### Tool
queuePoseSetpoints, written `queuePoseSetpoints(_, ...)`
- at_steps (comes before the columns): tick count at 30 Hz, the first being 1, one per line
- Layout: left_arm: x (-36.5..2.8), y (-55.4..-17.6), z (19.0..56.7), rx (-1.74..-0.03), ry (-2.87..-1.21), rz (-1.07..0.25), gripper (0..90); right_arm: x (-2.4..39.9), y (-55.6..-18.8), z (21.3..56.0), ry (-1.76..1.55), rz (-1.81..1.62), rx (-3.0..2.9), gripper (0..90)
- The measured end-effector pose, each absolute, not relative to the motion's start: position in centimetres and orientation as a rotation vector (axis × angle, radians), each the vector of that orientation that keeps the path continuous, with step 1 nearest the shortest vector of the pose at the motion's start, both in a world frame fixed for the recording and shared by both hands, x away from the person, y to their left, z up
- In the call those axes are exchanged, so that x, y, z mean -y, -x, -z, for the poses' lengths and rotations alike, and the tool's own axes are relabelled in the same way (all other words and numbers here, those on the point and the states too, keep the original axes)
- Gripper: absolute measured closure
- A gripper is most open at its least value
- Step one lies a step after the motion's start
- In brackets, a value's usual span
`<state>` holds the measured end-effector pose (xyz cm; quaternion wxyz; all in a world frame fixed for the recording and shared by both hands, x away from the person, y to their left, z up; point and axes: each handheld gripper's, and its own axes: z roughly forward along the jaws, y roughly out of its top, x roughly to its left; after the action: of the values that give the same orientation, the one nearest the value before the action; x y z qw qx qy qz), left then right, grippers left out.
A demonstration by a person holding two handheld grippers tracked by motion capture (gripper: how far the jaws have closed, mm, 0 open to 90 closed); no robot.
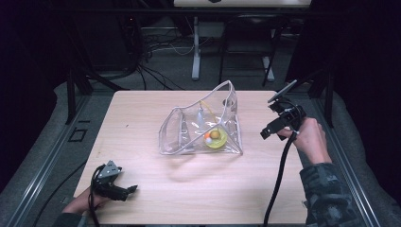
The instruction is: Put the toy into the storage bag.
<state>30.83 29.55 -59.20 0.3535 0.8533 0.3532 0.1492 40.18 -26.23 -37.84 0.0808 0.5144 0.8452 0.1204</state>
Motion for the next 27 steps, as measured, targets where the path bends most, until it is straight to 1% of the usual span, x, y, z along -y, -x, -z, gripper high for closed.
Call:
queuePoseSetpoints(7, -29.5, -30.8, 59.2, -0.913, -2.205, -0.393, 0.2, 28.0, -38.9, 41.1, -1.609, -0.350, -2.528, 0.0)
queuePoseSetpoints(8, -29.5, -30.8, 59.2, -0.913, -2.205, -0.393, 0.2, 28.0, -38.9, 41.1, -1.609, -0.350, -2.528, 0.0)
queuePoseSetpoints(9, -29.5, -30.8, 59.2, -0.916, -2.203, -0.393, 0.2, 28.4, -38.5, 42.3, -1.634, -0.344, -2.541, 0.0)
queuePoseSetpoints(17, -29.5, -30.8, 59.2, -0.913, -2.205, -0.393, 0.1, 30.2, -37.0, 46.7, -1.708, -0.298, -2.558, 0.0)
queuePoseSetpoints(21, -29.5, -30.8, 59.2, -0.915, -2.204, -0.393, 0.2, 30.7, -36.2, 48.6, -1.735, -0.274, -2.567, 0.0)
queuePoseSetpoints(22, -29.5, -30.8, 59.2, -0.915, -2.204, -0.393, 0.2, 30.7, -36.2, 48.6, -1.735, -0.274, -2.567, 0.0)
queuePoseSetpoints(23, -29.5, -30.8, 59.2, -0.914, -2.205, -0.393, 0.2, 30.8, -35.6, 49.6, -1.749, -0.286, -2.543, 0.0)
queuePoseSetpoints(25, -29.5, -30.8, 59.2, -0.916, -2.202, -0.392, 0.2, 31.0, -35.4, 50.3, -1.726, -0.246, -2.590, 0.0)
queuePoseSetpoints(27, -29.5, -30.8, 59.2, -0.914, -2.204, -0.393, 0.1, 31.0, -34.9, 51.5, -1.764, -0.293, -2.554, 0.0)
